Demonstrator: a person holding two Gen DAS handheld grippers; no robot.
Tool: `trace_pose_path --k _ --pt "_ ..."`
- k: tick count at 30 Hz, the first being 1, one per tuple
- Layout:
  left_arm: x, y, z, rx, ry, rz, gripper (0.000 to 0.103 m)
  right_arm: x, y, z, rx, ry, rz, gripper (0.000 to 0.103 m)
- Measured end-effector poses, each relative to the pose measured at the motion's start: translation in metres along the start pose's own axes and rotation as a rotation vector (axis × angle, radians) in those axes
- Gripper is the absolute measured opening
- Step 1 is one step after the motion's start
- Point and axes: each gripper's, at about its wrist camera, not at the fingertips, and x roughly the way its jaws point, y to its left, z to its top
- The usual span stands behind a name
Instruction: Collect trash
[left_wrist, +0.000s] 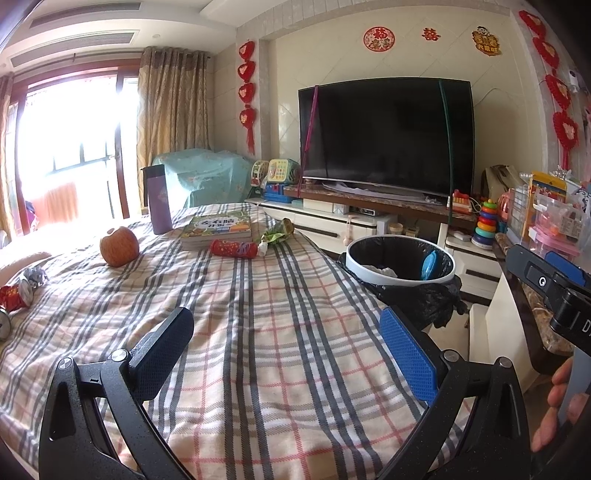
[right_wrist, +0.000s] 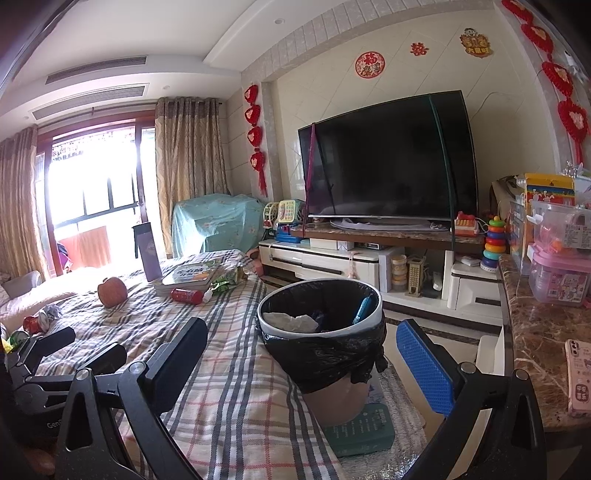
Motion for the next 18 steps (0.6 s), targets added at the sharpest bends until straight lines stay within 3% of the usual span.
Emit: trace_pose_path --k 18 --pt "0.008 0.013 0.001 -0.039 0.024 -0.029 0.103 0.016 0.01 -0.003 0.004 0.052 0.024 0.103"
